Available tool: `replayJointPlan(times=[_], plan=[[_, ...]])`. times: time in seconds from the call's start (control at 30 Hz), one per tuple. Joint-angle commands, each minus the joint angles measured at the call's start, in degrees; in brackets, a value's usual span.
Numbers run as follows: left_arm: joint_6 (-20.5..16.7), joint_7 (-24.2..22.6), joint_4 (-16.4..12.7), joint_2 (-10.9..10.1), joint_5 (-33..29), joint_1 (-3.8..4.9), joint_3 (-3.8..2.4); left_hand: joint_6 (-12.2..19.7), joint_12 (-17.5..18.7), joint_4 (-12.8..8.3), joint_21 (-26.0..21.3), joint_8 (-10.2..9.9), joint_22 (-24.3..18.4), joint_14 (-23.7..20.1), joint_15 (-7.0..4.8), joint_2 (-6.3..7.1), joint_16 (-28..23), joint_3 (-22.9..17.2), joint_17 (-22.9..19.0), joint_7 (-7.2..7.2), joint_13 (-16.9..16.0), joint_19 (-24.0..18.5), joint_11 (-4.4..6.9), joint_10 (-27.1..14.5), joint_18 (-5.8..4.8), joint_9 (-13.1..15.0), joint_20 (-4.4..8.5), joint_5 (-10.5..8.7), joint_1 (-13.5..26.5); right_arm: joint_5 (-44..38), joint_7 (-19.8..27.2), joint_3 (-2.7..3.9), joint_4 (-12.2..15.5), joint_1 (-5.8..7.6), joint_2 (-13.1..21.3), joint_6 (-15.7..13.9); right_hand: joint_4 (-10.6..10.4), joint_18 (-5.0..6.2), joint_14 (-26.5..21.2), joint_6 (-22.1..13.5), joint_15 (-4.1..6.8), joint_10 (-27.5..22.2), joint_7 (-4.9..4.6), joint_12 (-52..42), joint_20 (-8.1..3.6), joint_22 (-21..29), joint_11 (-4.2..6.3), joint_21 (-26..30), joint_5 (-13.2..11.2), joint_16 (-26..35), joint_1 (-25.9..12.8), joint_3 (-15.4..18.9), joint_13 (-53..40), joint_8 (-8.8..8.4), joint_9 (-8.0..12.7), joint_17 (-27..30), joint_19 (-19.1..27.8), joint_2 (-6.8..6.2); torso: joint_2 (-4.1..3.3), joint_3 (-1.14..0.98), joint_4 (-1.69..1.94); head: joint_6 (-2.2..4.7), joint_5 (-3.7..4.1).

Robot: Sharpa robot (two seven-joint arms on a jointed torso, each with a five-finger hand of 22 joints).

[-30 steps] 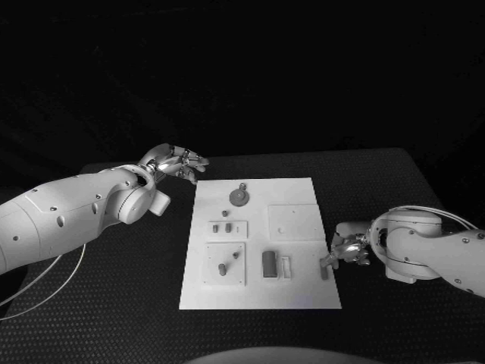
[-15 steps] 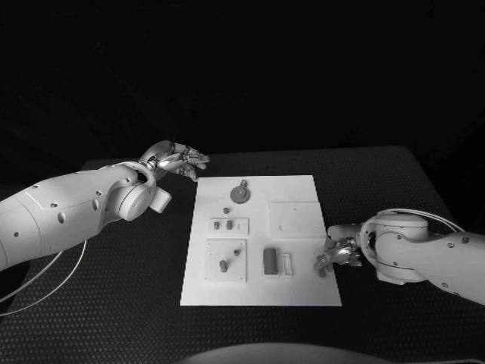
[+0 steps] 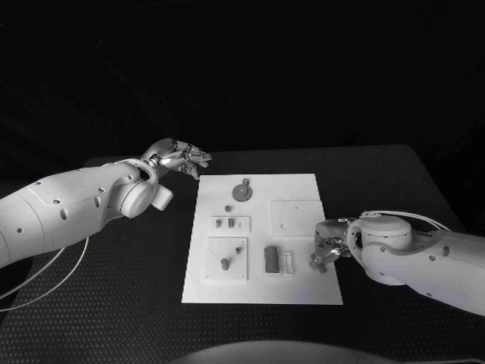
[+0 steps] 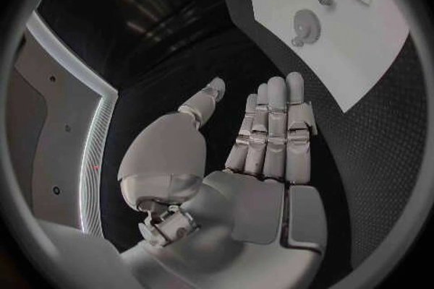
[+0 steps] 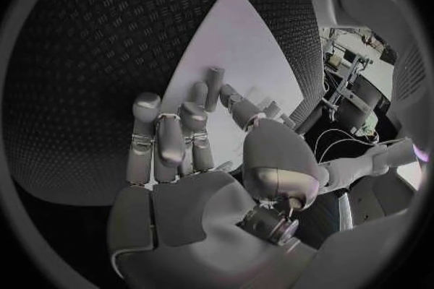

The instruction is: Assemble the parts on the task board

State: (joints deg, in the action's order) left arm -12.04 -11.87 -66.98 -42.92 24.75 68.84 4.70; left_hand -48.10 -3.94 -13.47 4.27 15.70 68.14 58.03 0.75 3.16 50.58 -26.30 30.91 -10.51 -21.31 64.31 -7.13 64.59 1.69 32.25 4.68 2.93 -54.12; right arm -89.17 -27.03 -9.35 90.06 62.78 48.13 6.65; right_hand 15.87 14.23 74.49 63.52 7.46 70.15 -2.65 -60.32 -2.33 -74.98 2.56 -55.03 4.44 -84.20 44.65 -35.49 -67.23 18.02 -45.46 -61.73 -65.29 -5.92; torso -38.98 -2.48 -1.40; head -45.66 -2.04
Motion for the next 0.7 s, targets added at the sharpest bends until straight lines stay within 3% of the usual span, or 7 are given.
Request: replayJointPlan(times=[0.03,0.37,0.43,0.57,0.7], plan=[[0.8,-0.2,-0.2,0.1,-0.3,0.04,-0.02,-0.3,-0.1,0.0,-0.3,0.3,0.1,0.1,0.08,-0.19,-0.3,0.4,0.1,0.13,-0.1,0.3,0.19,-0.3,0.66,0.0,0.14,0.01,0.4,-4.2,0.0,-0.62,-0.4,-0.85,-0.3,0.2,0.5,0.77,-0.6,-2.0,0.04,-0.2,-1.42,0.2,-0.10,-0.9,-0.37,0.0,0.1,0.5,1.1,-0.1,0.1,-3.40,0.5,0.3,0.3,-0.02,0.03,0.02,0.00,0.04,-0.07],[0.7,0.0,-0.2,0.0,-0.1,0.05,-0.02,-0.2,-0.1,0.0,-0.3,0.2,0.1,0.1,0.07,-0.18,-0.3,0.4,0.1,0.09,-0.1,0.3,0.20,-0.3,0.67,0.0,0.14,0.01,0.5,3.3,1.2,-0.62,-0.2,-0.84,-0.7,1.4,0.5,0.77,-1.2,-5.0,-0.76,-0.6,-2.76,0.2,0.19,-0.9,-1.58,0.2,0.1,0.7,2.9,0.3,0.3,-6.20,2.8,1.0,0.6,0.28,0.01,0.11,0.02,-0.14,-0.12],[0.7,0.0,-0.3,-0.1,0.0,0.05,-0.02,-0.2,-0.1,0.0,-0.3,0.2,0.1,0.1,0.07,-0.18,-0.3,0.4,0.1,0.09,-0.1,0.3,0.20,-0.3,0.67,0.0,0.14,0.01,0.5,5.4,1.1,-0.62,-0.3,-0.84,-0.8,0.3,0.3,0.77,-1.2,-4.9,-0.92,-0.6,-2.87,0.2,0.28,-0.9,-1.73,0.2,0.0,0.7,2.6,0.5,0.3,-6.44,3.2,0.9,0.6,1.65,0.01,0.12,0.03,-0.19,-0.11],[0.7,0.0,-0.3,-0.1,0.0,0.05,-0.02,-0.2,-0.1,0.0,-0.3,0.2,0.1,0.1,0.07,-0.17,-0.3,0.4,0.1,0.08,-0.1,0.3,0.21,-0.3,0.67,0.0,0.14,0.01,0.5,8.3,1.5,-0.61,-0.2,-0.84,-1.0,-2.4,0.8,0.77,-0.7,-3.8,-0.84,-0.5,-2.61,-0.1,0.22,-1.0,-1.50,0.0,0.1,0.4,2.5,0.5,0.4,-6.32,4.0,0.3,0.6,5.96,-0.01,0.09,0.02,-0.34,-0.21],[0.7,0.0,-0.3,-0.2,0.0,0.05,-0.01,-0.2,-0.1,0.0,-0.3,0.2,0.1,0.1,0.06,-0.18,-0.3,0.4,0.1,0.08,-0.1,0.3,0.21,-0.2,0.67,0.0,0.14,0.01,0.4,15.4,2.0,-0.60,-0.4,-0.83,-1.0,-4.6,0.9,0.77,-0.4,-3.1,-0.65,-0.3,-2.38,-0.3,0.08,-1.1,-1.27,-0.2,0.1,0.2,3.6,0.5,0.5,-6.14,4.3,-0.1,0.7,7.82,-0.01,0.09,0.10,-0.55,-0.35]])
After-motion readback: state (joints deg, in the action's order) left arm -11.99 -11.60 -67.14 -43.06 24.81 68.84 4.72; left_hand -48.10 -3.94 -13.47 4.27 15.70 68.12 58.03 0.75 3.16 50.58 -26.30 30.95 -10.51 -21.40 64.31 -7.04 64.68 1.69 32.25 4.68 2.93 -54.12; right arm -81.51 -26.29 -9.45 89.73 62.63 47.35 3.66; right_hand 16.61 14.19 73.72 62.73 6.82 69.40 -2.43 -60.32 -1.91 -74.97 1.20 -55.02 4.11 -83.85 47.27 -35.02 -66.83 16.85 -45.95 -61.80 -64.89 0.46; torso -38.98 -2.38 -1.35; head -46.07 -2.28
